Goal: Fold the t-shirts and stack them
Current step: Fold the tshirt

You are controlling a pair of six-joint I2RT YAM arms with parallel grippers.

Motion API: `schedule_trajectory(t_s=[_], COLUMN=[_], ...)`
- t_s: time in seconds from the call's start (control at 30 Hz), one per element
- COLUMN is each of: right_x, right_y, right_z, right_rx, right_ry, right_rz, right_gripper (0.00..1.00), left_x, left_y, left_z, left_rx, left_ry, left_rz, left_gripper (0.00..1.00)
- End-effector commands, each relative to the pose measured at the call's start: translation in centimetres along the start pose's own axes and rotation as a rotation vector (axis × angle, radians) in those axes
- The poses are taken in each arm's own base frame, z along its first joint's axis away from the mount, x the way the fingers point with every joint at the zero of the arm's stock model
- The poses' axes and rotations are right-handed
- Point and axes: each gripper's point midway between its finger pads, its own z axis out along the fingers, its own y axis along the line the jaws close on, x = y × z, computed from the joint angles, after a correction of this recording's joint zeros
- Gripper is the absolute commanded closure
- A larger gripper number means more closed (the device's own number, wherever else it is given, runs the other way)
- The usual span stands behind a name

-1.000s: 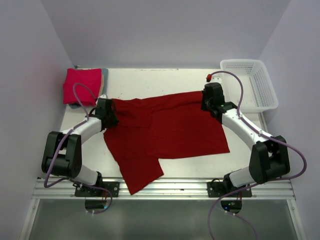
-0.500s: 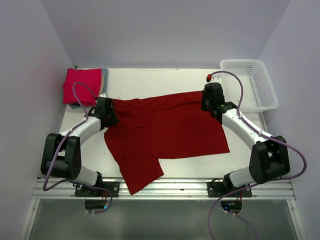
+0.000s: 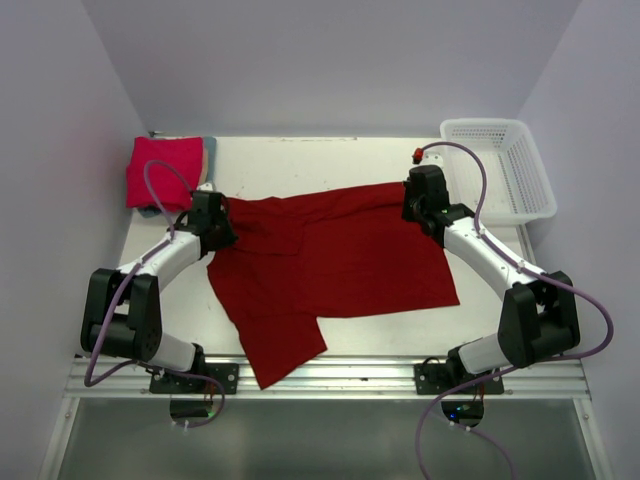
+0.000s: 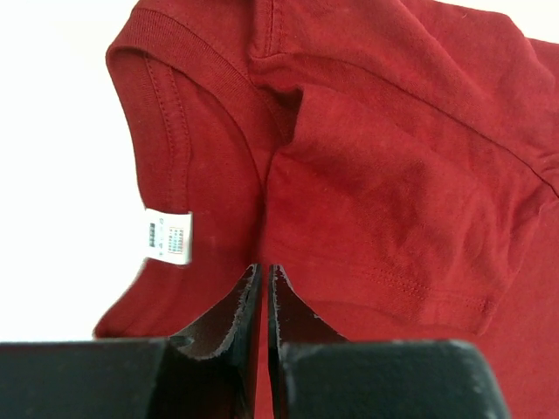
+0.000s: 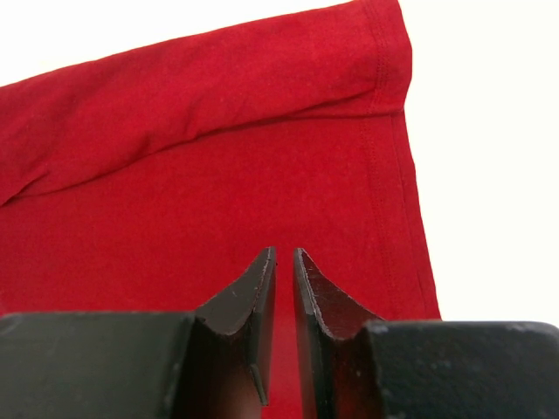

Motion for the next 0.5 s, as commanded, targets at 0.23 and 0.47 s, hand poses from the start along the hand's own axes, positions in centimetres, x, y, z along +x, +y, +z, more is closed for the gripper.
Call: schedule_trajectory(t_s=[0.23,0.47], right_x=[-0.5,-0.3], right_y=[-0.3,-0.3], right_z=[-0.2,-0.2], right_rx=[0.016,0.014], right_ry=[-0.024,-0.019], right_rz=[-0.003,-0.002], right_gripper=[0.83,0.83], left_x=[-2.3,-1.5], left_y=[-1.2,-0.8], left_z=[-1.0,0.1], left_rx=[0.037,0.024], left_ry=[-0.058,-0.041], left_rz=[-0.001,0.011], left_gripper=[0.87,0.89])
